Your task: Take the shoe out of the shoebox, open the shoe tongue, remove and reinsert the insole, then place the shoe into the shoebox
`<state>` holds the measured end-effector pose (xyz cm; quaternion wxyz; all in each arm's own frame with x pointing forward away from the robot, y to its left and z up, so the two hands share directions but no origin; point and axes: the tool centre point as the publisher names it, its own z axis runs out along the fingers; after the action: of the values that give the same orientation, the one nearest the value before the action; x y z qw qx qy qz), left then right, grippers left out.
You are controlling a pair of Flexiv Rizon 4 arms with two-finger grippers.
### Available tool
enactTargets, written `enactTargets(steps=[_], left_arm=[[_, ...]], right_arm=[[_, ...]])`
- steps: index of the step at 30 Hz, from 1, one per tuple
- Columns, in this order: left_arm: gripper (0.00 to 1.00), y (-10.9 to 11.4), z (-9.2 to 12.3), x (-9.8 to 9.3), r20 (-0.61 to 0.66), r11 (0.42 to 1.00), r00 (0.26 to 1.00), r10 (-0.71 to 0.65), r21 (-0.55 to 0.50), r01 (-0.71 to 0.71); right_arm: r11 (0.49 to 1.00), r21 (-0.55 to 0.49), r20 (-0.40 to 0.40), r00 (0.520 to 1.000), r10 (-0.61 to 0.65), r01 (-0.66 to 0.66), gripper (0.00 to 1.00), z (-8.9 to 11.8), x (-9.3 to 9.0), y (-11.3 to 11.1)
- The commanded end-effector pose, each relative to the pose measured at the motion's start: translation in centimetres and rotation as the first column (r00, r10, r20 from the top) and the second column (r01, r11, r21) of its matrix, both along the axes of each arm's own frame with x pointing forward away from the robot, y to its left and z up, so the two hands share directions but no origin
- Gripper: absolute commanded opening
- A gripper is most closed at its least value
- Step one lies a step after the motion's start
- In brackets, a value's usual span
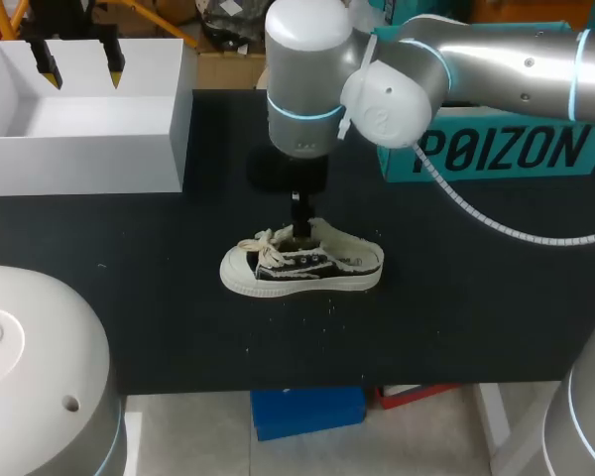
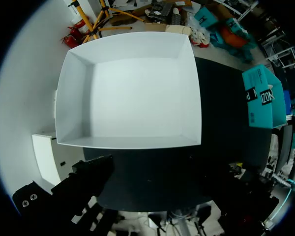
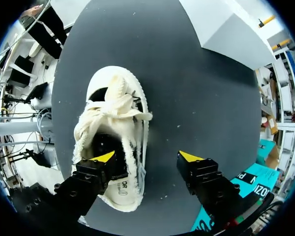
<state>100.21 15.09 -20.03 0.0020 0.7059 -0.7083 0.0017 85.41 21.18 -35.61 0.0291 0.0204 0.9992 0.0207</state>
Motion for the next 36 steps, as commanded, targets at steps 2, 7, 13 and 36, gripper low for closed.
enactTargets(steps=[2,7,13,36], left_arm=[[1.00,-0.1,0.0,0.0,-0.002,1.000,1.000,0.002,0.003,-0.002],[1.00,-0.1,0.0,0.0,-0.002,1.000,1.000,0.002,0.003,-0.002],[1.00,-0.1,0.0,0.0,-0.002,1.000,1.000,0.002,0.003,-0.002],[1.00,-0.1,0.0,0.0,-0.002,1.000,1.000,0.002,0.003,-0.002]], right_arm=[[0.990,0.143,0.009,1.000,0.017,-0.018,1.00,3.8,-2.0,-2.3],[0.953,0.293,0.008,0.997,0.079,-0.078,1.00,5.5,-2.8,-2.9],[0.886,0.450,-0.012,0.991,0.135,-0.115,1.00,6.8,-3.0,-4.3],[0.858,0.494,-0.030,0.983,0.179,-0.141,1.00,7.2,-3.0,-4.8]])
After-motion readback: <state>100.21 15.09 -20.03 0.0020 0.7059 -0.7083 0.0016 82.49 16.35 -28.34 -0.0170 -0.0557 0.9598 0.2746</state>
